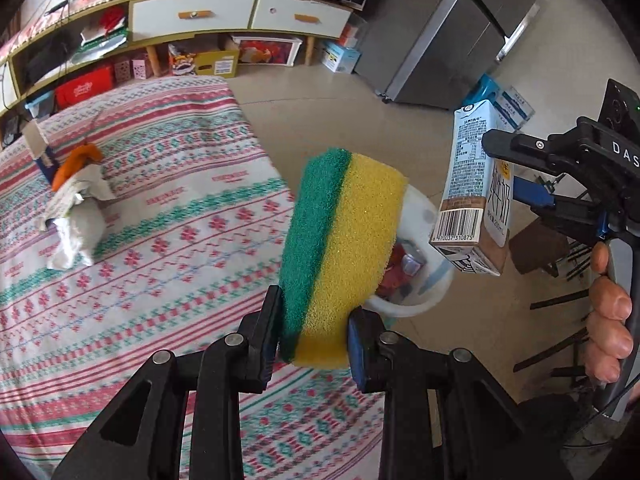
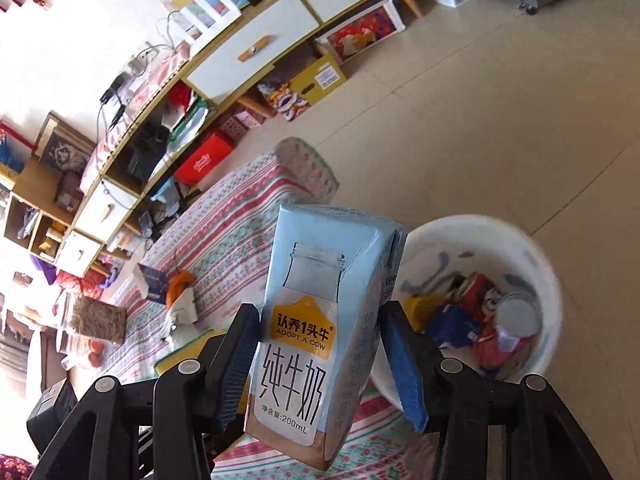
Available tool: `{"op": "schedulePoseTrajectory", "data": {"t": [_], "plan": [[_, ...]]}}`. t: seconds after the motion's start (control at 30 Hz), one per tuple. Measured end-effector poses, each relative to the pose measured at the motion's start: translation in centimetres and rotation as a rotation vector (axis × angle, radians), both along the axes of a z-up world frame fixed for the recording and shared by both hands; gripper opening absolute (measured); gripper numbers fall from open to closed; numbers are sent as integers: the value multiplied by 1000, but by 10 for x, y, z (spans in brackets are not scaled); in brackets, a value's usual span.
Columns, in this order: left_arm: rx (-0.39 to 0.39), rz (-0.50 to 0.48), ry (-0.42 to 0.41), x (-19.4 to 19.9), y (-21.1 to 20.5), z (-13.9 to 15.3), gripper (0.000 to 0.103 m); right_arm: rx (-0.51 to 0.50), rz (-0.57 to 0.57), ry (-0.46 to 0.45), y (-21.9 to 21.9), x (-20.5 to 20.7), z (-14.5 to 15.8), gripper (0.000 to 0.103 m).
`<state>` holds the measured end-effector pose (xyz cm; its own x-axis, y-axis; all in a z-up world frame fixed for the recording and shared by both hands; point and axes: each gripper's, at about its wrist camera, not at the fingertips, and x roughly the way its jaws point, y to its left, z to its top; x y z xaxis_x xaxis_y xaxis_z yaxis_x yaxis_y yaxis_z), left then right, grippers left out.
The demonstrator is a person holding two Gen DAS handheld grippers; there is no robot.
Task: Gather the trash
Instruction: 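Carry the sponge and milk carton over the white bin, then open the left tool to drop the sponge while the right tool drops the carton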
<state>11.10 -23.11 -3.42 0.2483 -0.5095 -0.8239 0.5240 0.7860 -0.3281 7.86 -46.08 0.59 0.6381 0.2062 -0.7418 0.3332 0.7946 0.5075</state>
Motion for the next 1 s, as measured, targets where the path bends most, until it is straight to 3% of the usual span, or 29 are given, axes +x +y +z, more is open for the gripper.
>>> {"op": "schedulePoseTrajectory", "data": {"t": [0.2, 0.43, 0.67, 1.0], "plan": [[5, -75, 40, -11, -70, -21, 31, -51, -93, 41, -38, -10, -6, 55], [27, -104, 70, -7, -115, -40, 31, -105, -103, 122, -51, -1, -21, 55], [79, -100, 87, -1, -130, -62, 31, -151, -101, 160, -53, 7, -28, 55], [101, -54, 112, 17, -132, -67, 35, -167, -81, 205, -54, 16, -38, 56]]}}
